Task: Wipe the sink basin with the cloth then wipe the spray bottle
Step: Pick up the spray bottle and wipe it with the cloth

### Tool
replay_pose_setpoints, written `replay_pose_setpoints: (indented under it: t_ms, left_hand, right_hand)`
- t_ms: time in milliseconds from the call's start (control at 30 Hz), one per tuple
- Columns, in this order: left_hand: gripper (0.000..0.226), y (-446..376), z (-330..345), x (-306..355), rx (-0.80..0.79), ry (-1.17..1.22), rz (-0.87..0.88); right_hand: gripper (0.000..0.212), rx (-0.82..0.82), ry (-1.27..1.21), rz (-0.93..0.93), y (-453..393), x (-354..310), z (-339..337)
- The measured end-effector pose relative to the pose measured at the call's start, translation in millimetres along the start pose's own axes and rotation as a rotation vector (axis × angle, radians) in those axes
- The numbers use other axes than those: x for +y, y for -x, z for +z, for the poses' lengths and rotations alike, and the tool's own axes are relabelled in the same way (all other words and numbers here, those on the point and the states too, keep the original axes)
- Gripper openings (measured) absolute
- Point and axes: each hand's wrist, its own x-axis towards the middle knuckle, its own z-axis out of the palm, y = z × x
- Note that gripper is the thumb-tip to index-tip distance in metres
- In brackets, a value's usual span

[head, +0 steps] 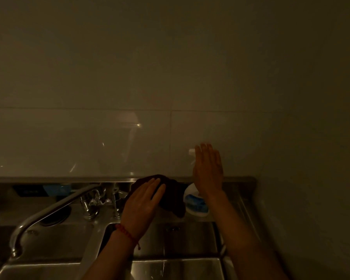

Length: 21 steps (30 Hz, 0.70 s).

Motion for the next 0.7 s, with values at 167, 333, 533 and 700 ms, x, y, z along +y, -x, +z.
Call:
replay_pose_setpoints:
  t_ms: [167, 333, 533, 700]
  left_hand:
    - [0.064, -0.1, 6.1, -2.9, -0.064, 0.005, -0.048]
    - [0.059, 3.1, 10.9, -4.9, -0.062, 0.039, -0.062]
    - [0.062, 2.9, 8.3, -7.5, -0.072, 0.046, -0.081]
    - [0.064, 4.6, 2.4, -6.5, -0.087, 0.042, -0.100]
  right_hand:
    - [0.047, 0.118, 0.132, -0.030, -0.9, 0.1, 7.8]
    - [0.038, 0.194, 0.157, -0.060, -3.2, 3.5, 12.4]
    - [0.023, 0.262, 0.096, -0.132, -3.3, 8.7, 14.0]
    - [0.029, 0.310, 0.078, -0.204, 3.9, 9.4, 13.7]
